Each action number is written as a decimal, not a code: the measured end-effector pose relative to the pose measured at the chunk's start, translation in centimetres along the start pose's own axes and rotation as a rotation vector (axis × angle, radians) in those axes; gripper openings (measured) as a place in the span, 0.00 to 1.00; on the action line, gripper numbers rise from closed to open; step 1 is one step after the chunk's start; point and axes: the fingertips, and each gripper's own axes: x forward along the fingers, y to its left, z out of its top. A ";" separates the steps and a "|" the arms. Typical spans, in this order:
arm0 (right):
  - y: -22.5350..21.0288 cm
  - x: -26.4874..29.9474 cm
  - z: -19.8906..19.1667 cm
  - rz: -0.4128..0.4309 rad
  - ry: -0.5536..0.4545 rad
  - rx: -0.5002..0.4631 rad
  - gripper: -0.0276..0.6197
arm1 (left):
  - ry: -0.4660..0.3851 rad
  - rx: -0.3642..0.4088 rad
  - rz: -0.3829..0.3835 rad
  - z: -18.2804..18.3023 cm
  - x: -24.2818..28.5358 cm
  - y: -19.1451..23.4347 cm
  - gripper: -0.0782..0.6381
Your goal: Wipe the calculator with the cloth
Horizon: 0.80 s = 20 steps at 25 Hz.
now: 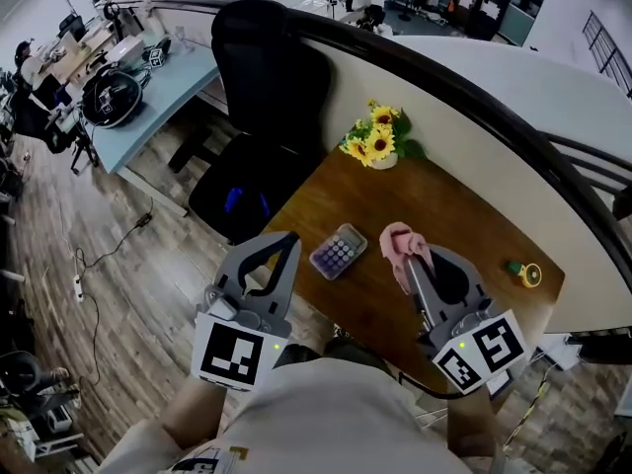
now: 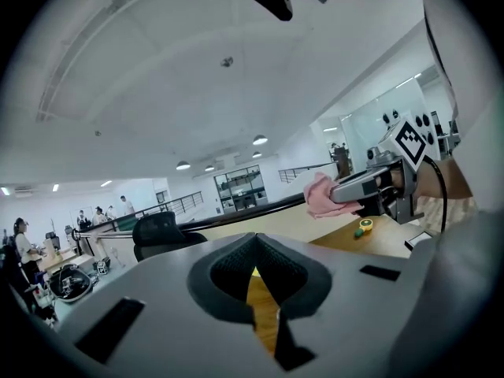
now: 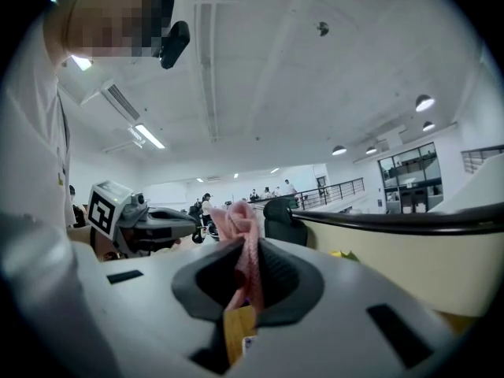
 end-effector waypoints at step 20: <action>-4.8 6.2 -6.7 -0.007 0.165 0.107 0.10 | 0.153 -0.095 -0.056 -7.2 6.4 2.0 0.11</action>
